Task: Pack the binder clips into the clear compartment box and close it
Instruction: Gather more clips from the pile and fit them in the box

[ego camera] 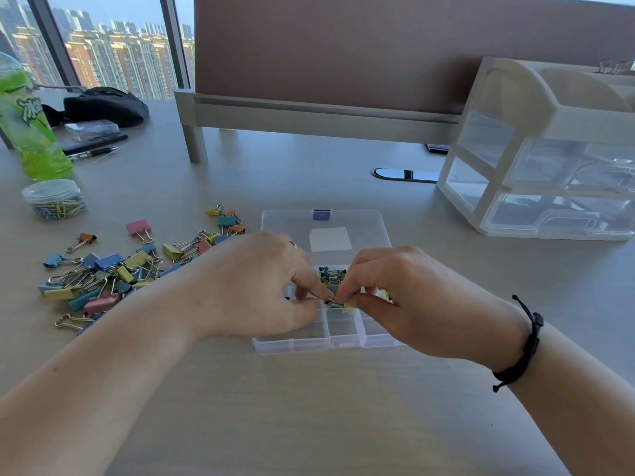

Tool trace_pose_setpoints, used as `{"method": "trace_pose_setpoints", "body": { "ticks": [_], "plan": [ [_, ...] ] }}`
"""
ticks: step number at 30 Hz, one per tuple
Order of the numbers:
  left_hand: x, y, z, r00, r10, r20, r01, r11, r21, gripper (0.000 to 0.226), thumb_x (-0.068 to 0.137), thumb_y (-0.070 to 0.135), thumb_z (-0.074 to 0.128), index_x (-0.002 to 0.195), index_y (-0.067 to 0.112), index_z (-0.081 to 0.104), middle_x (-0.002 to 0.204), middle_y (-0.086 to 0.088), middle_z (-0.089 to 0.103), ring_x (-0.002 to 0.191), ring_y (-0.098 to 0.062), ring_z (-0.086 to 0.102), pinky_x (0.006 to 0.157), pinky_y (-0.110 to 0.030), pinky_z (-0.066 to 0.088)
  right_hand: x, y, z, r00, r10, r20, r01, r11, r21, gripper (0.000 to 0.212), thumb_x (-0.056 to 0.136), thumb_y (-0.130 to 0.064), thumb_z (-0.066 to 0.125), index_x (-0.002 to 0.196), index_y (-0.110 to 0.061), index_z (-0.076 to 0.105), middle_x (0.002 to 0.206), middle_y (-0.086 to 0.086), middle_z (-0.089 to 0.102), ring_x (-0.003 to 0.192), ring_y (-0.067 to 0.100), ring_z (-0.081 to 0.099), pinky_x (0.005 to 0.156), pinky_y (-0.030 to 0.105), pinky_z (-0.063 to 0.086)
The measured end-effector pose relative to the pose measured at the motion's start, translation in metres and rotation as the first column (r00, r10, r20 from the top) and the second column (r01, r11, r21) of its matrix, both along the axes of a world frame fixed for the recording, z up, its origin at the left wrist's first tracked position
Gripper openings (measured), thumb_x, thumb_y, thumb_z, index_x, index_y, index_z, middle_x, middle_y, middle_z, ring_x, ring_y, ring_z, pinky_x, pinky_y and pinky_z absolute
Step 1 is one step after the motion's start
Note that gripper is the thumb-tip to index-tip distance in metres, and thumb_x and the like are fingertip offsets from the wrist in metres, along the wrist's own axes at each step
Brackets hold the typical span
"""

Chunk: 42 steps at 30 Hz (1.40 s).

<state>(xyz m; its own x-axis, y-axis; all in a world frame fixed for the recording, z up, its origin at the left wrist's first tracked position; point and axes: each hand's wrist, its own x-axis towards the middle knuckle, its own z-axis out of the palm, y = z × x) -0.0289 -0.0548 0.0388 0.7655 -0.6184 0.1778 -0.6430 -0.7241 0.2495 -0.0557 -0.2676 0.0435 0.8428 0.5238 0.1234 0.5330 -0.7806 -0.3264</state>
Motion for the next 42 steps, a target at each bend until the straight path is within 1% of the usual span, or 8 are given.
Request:
{"method": "trace_pose_setpoints", "body": {
  "ticks": [4,11,24,27,32,35,38,42],
  "plan": [
    [-0.002,-0.001,0.001,0.998,-0.025,0.058,0.022,0.998,0.051,0.040,0.078,0.051,0.041,0.108,0.057,0.068,0.085,0.027,0.062,0.090,0.002,0.052,0.071,-0.025,0.050,0.000,0.000,0.001,1.000,0.001,-0.002,-0.001,1.000,-0.019,0.020,0.095,-0.016,0.060,0.102,-0.028,0.074,0.098,-0.017,0.062,0.085,0.004,0.056,0.072,0.013,0.044],
    [-0.003,-0.003,0.002,0.998,-0.065,-0.017,0.064,0.997,-0.036,0.033,0.079,0.039,0.052,0.101,0.050,0.073,0.079,0.022,0.062,0.085,0.000,0.057,0.067,-0.024,0.048,-0.001,0.000,0.000,1.000,0.000,0.005,0.000,0.999,-0.040,0.020,0.095,-0.016,0.060,0.101,-0.029,0.074,0.098,-0.015,0.062,0.084,0.008,0.057,0.075,0.022,0.046],
    [-0.004,-0.005,-0.002,0.998,-0.060,0.035,0.061,0.997,-0.040,0.024,0.079,0.046,0.055,0.088,0.044,0.077,0.074,0.020,0.063,0.078,-0.002,0.059,0.062,-0.030,0.050,-0.005,0.002,0.006,0.996,0.050,0.080,-0.039,0.991,-0.127,0.023,0.092,-0.017,0.060,0.101,-0.031,0.075,0.092,-0.013,0.067,0.082,0.011,0.060,0.074,0.034,0.051],
    [-0.004,-0.006,-0.002,0.998,-0.056,0.037,0.058,0.998,-0.040,0.024,0.078,0.048,0.055,0.086,0.042,0.077,0.072,0.019,0.062,0.076,-0.004,0.058,0.062,-0.033,0.050,-0.012,0.002,0.015,0.991,0.048,0.123,-0.020,0.976,-0.217,0.030,0.094,-0.022,0.054,0.113,-0.041,0.067,0.085,-0.006,0.068,0.076,0.017,0.062,0.069,0.037,0.053],
    [-0.004,-0.005,-0.002,0.997,-0.053,0.054,0.055,0.998,-0.032,0.025,0.077,0.047,0.056,0.086,0.038,0.077,0.074,0.016,0.062,0.078,-0.009,0.059,0.063,-0.035,0.050,-0.020,0.004,0.020,0.983,0.074,0.166,-0.003,0.922,-0.388,0.042,0.091,-0.021,0.050,0.126,-0.044,0.049,0.093,-0.005,0.068,0.081,0.018,0.064,0.070,0.035,0.055],
    [-0.005,-0.005,-0.002,0.997,-0.047,0.059,0.049,0.998,-0.038,0.026,0.078,0.050,0.058,0.094,0.041,0.076,0.075,0.019,0.060,0.077,-0.005,0.058,0.063,-0.032,0.050,-0.018,0.002,0.019,0.985,0.024,0.173,0.033,0.948,-0.316,0.033,0.090,-0.030,0.051,0.119,-0.045,0.052,0.099,-0.014,0.069,0.084,0.014,0.065,0.072,0.034,0.054],
    [-0.003,-0.005,-0.003,0.997,-0.032,0.065,0.036,0.998,-0.055,0.034,0.077,0.061,0.058,0.098,0.041,0.074,0.077,0.021,0.058,0.076,-0.004,0.058,0.065,-0.031,0.050,-0.013,-0.002,0.015,0.981,-0.046,0.187,0.076,0.984,-0.159,0.024,0.087,-0.035,0.059,0.110,-0.043,0.057,0.087,-0.028,0.059,0.074,0.003,0.056,0.070,0.027,0.050],
    [-0.002,-0.006,-0.007,0.999,-0.030,0.045,0.033,0.997,-0.067,0.047,0.073,0.075,0.051,0.099,0.043,0.073,0.083,0.024,0.057,0.081,-0.001,0.057,0.069,-0.032,0.051,-0.004,-0.004,0.006,0.983,-0.079,0.166,0.089,0.994,-0.055,0.021,0.086,-0.040,0.064,0.106,-0.040,0.059,0.087,-0.028,0.056,0.074,0.000,0.053,0.065,0.019,0.046]
  ]
}}
